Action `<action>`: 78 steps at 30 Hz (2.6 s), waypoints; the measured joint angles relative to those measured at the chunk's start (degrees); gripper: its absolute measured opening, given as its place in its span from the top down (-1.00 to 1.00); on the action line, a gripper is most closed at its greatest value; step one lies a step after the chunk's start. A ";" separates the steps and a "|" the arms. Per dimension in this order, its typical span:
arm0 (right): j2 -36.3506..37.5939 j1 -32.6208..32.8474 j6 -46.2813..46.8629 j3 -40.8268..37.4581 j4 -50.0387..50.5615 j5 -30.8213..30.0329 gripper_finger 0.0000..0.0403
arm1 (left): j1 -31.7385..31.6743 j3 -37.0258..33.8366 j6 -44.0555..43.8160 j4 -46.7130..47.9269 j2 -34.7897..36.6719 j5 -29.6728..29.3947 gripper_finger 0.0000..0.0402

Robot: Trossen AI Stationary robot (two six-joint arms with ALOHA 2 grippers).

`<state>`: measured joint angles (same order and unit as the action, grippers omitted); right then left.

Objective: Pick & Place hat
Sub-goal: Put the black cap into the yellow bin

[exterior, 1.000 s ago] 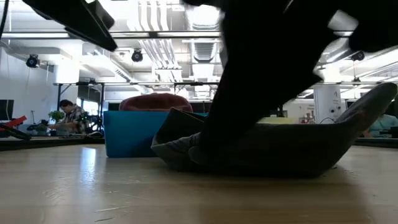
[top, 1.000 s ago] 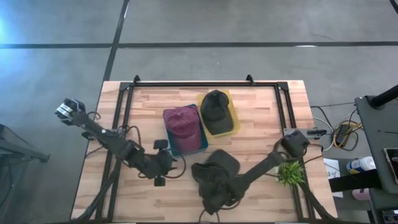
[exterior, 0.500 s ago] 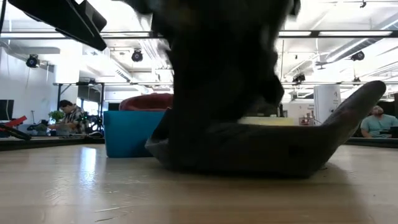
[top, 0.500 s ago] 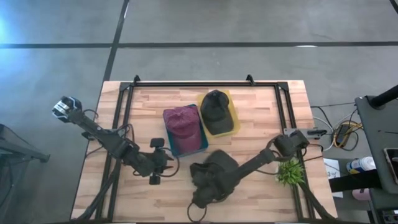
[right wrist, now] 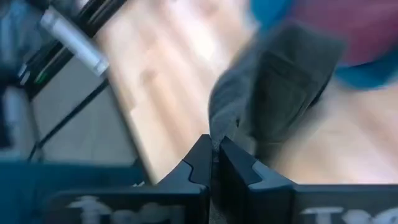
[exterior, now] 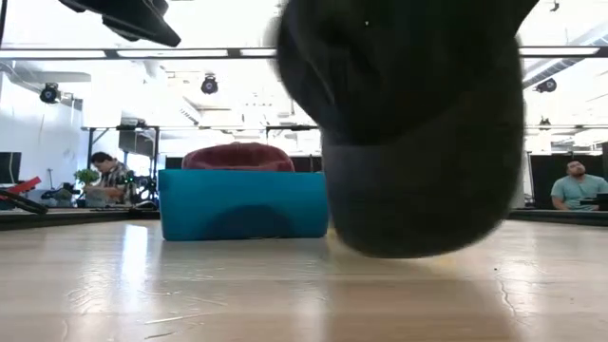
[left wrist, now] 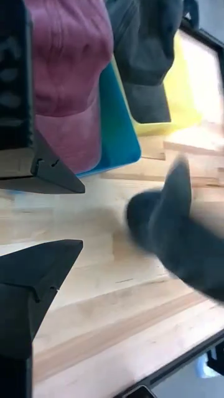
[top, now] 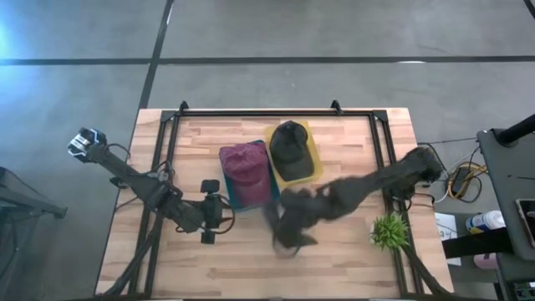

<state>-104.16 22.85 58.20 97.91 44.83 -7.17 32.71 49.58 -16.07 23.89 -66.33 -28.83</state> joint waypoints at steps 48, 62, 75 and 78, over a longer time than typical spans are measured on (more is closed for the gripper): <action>0.05 -58.68 -76.24 -8.51 6.81 45.71 0.89 | -25.91 6.51 -3.25 -14.86 0.57 -14.76 0.38; -1.44 -57.59 -76.34 -4.64 6.40 49.45 0.84 | -37.09 7.59 2.81 -18.26 -0.15 5.08 0.38; -1.42 -53.44 -77.52 -4.60 5.98 41.58 0.39 | -59.02 15.51 17.04 -19.79 -15.71 37.60 0.38; -1.41 -53.47 -74.16 -3.19 5.80 41.41 0.31 | -63.15 19.83 20.18 -19.69 -21.50 46.20 0.38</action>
<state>-105.58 -30.62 -15.96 94.73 50.62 34.24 -30.45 69.41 4.11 4.21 -87.82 17.37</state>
